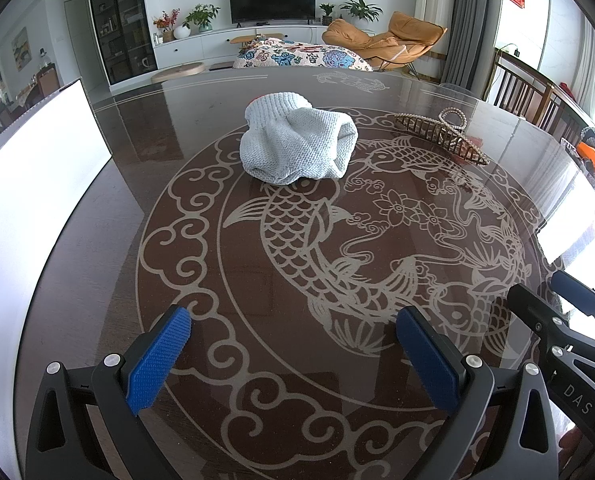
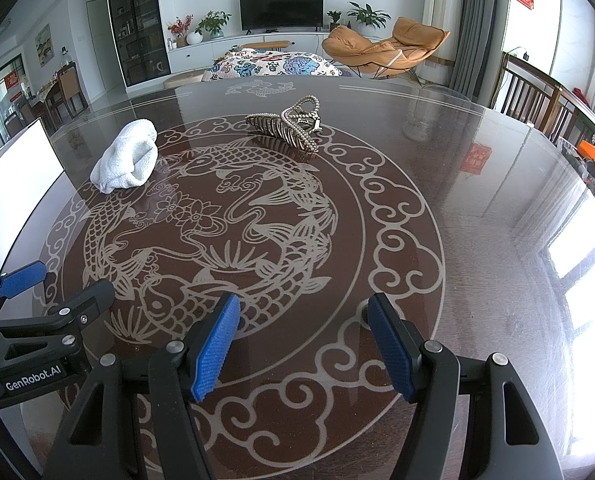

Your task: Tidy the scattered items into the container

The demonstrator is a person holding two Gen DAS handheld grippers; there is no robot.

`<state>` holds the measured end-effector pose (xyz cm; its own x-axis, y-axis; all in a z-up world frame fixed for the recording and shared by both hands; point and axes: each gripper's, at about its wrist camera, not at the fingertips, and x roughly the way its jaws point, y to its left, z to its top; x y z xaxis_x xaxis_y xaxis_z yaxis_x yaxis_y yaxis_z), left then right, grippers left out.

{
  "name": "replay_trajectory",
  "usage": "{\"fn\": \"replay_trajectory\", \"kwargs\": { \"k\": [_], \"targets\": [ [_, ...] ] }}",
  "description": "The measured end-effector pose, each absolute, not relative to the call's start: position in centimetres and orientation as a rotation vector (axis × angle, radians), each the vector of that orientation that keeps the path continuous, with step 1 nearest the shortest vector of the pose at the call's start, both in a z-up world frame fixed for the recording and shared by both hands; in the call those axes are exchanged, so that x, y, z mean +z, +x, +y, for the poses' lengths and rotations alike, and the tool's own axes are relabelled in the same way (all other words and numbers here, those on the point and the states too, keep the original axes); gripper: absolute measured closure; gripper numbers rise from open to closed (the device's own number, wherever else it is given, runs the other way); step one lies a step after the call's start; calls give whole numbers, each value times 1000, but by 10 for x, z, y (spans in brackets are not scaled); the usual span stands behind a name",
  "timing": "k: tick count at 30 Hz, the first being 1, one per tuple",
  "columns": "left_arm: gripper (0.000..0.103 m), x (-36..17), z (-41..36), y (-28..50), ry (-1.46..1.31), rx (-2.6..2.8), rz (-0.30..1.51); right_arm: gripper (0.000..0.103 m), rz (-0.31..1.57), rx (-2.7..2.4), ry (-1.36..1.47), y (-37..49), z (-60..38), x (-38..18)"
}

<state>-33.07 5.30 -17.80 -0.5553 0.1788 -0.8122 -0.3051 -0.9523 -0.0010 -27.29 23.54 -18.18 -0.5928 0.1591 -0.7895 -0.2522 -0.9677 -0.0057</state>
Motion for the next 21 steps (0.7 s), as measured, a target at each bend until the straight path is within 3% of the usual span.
{"fn": "replay_trajectory", "kwargs": {
  "k": [14, 19, 21],
  "targets": [
    [0, -175, 54, -333, -1393, 2526, 191, 35, 157, 2610, -1278, -273, 235, -182],
    [0, -160, 36, -320, -1491, 2425, 10, 36, 143, 2688, -1305, -265, 239, -178],
    [0, -148, 33, -312, -1450, 2444, 36, 36, 182, 2761, -1281, -255, 242, -172]
  ]
}}
